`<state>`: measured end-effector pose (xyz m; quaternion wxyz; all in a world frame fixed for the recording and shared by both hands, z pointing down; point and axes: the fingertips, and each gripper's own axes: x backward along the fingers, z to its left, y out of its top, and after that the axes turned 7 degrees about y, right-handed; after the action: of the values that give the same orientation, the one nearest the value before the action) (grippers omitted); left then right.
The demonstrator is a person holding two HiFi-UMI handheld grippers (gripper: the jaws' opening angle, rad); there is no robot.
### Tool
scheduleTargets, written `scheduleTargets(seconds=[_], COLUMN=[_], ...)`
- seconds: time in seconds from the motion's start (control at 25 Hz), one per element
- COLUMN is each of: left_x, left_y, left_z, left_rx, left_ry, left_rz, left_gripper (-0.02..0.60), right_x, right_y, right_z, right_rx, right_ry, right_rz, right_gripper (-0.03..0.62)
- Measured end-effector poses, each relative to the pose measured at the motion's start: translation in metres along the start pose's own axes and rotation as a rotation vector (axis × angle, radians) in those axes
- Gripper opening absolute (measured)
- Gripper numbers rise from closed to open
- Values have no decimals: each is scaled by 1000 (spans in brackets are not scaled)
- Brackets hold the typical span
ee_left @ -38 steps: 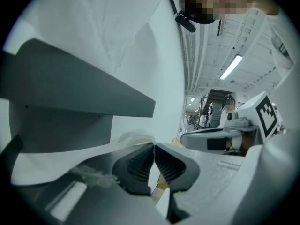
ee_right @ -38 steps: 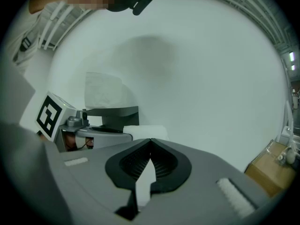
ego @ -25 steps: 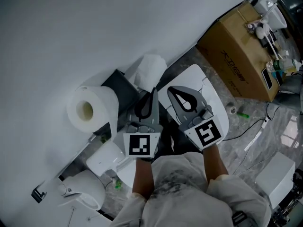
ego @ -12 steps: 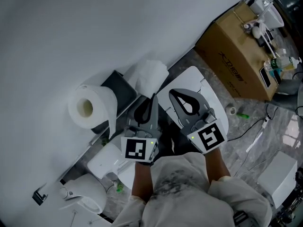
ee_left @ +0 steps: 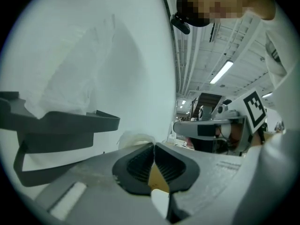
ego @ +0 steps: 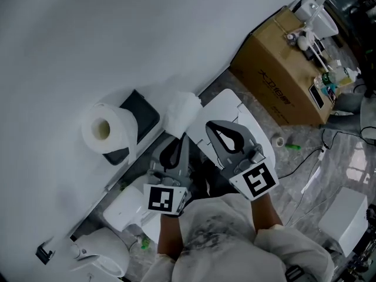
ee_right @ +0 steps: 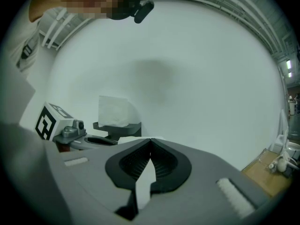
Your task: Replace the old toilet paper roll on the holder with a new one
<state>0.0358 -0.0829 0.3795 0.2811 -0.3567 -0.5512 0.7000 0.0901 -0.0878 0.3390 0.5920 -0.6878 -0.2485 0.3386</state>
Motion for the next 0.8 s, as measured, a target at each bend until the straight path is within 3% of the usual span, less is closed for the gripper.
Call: scheduleTargets(seconds=[0.8], left_x=[73], left_y=[7], left_z=[-18], left_rx=[4], left_ry=[-5], left_rz=[6], left_gripper=[15], right_x=[3], right_y=[42], right_z=[47], right_rx=[81], right_ry=[100], right_rz=[-45], right_gripper=[50])
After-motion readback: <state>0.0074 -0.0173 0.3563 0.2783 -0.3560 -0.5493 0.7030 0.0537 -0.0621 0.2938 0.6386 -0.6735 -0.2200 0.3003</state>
